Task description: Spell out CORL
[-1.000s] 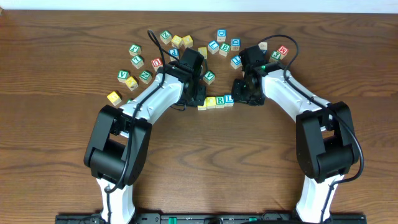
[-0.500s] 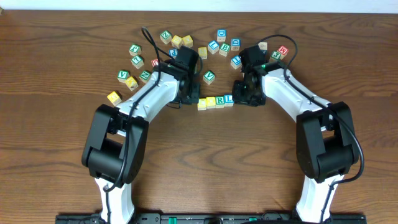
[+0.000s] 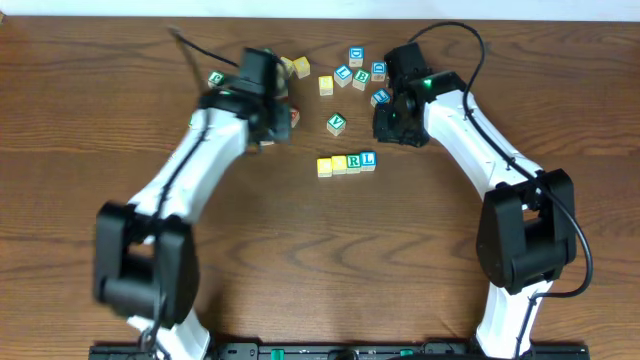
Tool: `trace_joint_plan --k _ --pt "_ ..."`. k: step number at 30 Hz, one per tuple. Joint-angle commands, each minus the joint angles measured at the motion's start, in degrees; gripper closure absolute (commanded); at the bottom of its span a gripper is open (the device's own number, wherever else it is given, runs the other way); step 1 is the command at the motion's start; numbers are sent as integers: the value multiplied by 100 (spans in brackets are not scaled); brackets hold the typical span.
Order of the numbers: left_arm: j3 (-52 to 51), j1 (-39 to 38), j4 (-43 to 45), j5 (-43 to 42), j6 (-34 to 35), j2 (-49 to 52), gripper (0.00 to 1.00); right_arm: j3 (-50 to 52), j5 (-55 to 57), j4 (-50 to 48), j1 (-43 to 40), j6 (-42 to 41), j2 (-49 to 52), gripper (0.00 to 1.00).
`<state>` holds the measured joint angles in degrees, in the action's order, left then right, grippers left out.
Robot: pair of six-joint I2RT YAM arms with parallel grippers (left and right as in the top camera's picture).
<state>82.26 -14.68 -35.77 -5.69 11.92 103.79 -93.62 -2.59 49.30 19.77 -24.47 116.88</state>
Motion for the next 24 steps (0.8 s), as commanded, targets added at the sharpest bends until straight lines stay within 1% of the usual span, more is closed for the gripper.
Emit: trace_joint_plan --k 1,5,11,15,21,24 --pt "177 258 -59 85 -76 -452 92 -114 -68 -162 203 74 37 69" --pt "177 555 -146 85 -74 -741 92 -107 -98 -627 483 -83 46 68" --pt "173 793 -341 85 -74 -767 92 -63 61 -1233 844 -306 52 69" --pt "170 841 -433 105 -74 -767 92 -50 245 -1351 970 -407 160 71" --pt "170 839 -485 192 -74 -767 92 -48 199 -1360 1001 -494 535 77" --pt "170 839 -492 192 -74 -767 92 -44 201 -1333 1012 -535 638 77"
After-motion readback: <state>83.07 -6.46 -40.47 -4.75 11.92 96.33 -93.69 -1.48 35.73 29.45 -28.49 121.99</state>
